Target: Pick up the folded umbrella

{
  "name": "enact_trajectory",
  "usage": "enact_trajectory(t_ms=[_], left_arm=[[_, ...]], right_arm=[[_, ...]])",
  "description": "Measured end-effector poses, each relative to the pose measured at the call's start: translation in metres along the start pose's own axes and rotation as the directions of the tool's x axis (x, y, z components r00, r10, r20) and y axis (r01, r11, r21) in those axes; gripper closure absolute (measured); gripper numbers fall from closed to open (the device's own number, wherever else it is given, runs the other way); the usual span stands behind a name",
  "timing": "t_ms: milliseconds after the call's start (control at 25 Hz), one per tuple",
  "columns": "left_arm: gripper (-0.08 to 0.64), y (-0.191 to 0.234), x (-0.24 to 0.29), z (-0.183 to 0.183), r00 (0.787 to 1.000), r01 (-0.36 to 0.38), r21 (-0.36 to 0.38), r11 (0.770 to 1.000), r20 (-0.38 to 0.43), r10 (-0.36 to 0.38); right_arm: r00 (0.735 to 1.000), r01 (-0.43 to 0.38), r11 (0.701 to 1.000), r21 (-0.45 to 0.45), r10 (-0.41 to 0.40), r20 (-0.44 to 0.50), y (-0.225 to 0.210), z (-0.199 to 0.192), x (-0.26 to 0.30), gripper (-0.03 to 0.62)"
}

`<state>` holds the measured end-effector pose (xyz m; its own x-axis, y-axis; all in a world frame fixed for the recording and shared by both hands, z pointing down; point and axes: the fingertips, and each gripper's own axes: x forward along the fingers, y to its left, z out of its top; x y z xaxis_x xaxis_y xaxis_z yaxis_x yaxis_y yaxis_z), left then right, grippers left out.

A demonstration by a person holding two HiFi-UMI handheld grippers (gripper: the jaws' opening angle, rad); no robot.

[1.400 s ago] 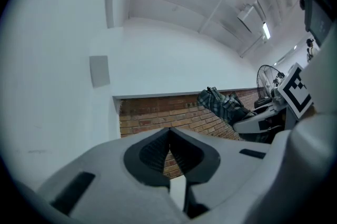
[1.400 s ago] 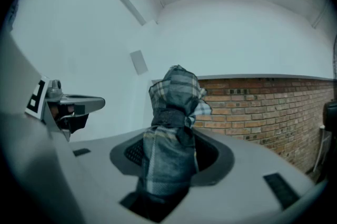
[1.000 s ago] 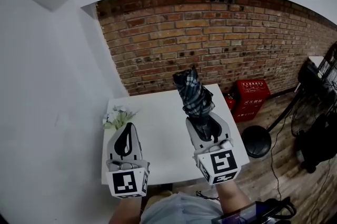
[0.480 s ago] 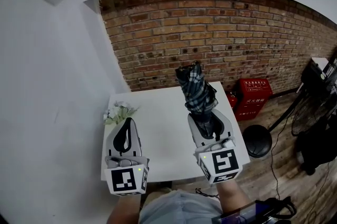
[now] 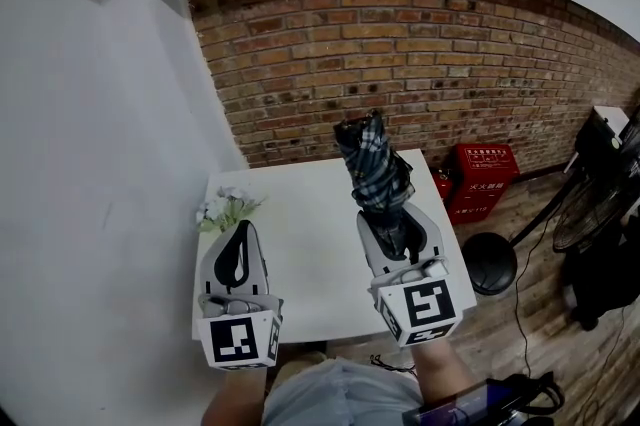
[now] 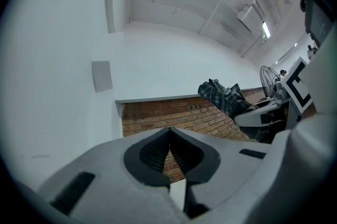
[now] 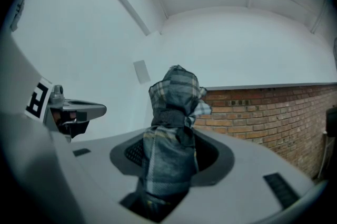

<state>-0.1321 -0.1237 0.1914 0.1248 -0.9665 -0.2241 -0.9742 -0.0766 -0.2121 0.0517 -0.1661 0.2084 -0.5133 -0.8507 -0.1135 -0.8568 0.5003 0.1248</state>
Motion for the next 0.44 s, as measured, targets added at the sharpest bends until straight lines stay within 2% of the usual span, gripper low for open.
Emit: enact_trajectory(t_ms=[440], left_arm=[[0.554,-0.0019,0.0038,-0.0043,1.0,0.005,0.003,1.0,-0.005,-0.005]], right_arm=[[1.0,-0.001,1.0,0.001,0.001,-0.004,-0.0018,-0.0038,0.0033,0.403]])
